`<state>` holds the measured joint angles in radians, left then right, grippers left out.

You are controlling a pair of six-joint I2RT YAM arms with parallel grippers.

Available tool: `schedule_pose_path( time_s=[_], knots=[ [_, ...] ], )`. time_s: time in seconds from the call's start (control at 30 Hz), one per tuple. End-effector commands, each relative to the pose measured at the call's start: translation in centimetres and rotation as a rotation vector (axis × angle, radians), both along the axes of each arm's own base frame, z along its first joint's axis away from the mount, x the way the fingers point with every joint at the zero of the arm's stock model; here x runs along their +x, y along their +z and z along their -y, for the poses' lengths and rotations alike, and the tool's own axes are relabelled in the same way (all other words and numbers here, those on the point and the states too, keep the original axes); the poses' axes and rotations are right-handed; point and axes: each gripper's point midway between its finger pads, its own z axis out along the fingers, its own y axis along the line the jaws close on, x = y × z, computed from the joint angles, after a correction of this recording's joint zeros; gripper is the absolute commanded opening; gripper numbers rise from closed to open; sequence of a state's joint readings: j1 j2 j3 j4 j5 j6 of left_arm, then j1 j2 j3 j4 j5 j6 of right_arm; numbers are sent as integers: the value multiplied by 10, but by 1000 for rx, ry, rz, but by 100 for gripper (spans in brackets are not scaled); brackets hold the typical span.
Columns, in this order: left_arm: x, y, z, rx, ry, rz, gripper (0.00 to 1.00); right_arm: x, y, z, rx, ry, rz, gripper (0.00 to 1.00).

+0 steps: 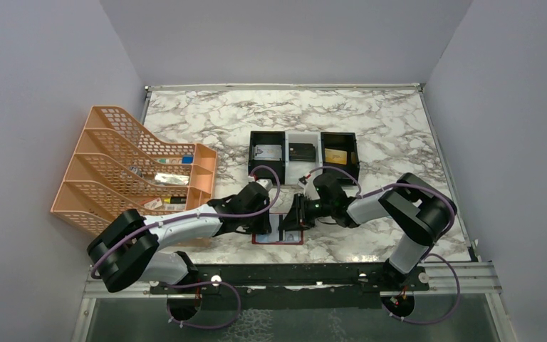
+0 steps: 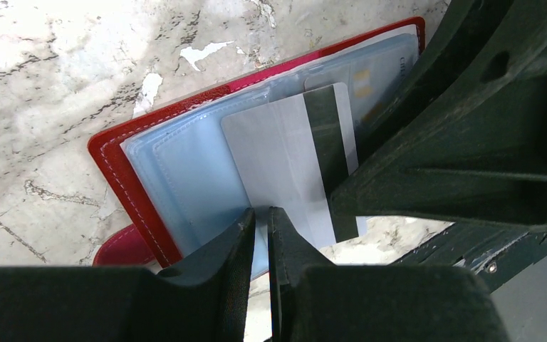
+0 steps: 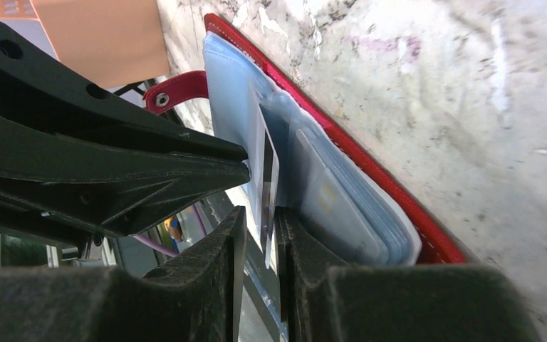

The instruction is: Take the credit cards out of the card holder

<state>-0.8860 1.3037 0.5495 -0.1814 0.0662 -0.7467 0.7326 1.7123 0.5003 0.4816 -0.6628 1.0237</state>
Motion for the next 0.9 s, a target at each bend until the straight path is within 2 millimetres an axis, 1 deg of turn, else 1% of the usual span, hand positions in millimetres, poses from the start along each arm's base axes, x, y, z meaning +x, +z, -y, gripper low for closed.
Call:
schedule_pose_path(
  time_s=[0.0, 0.17, 0.3, 0.37, 0.53, 0.7, 0.8, 0.87],
  knots=[
    [-4, -14, -19, 102, 21, -11, 17, -7, -2, -10, 14, 25, -1, 22],
    [-4, -12, -21, 102, 27, -9, 16, -2, -4, -9, -20, 0, 16, 10],
    [-4, -11, -23, 102, 33, -4, 16, 2, -6, -3, -69, -32, 28, 8],
    [-3, -11, -23, 104, 33, 0, 16, 3, -6, -1, -79, -38, 37, 2],
    [0, -9, -24, 110, 45, 15, 17, 3, 6, 2, -68, -45, 66, 1],
    [9, 4, -21, 79, 82, 55, 31, 12, 13, 14, -140, -90, 125, 1],
    [17, 18, -15, 39, 100, 93, 44, 15, 17, 18, -163, -99, 159, 1],
    [22, 29, -10, 4, 108, 120, 55, 16, 21, 19, -158, -100, 173, 1]
  ],
)
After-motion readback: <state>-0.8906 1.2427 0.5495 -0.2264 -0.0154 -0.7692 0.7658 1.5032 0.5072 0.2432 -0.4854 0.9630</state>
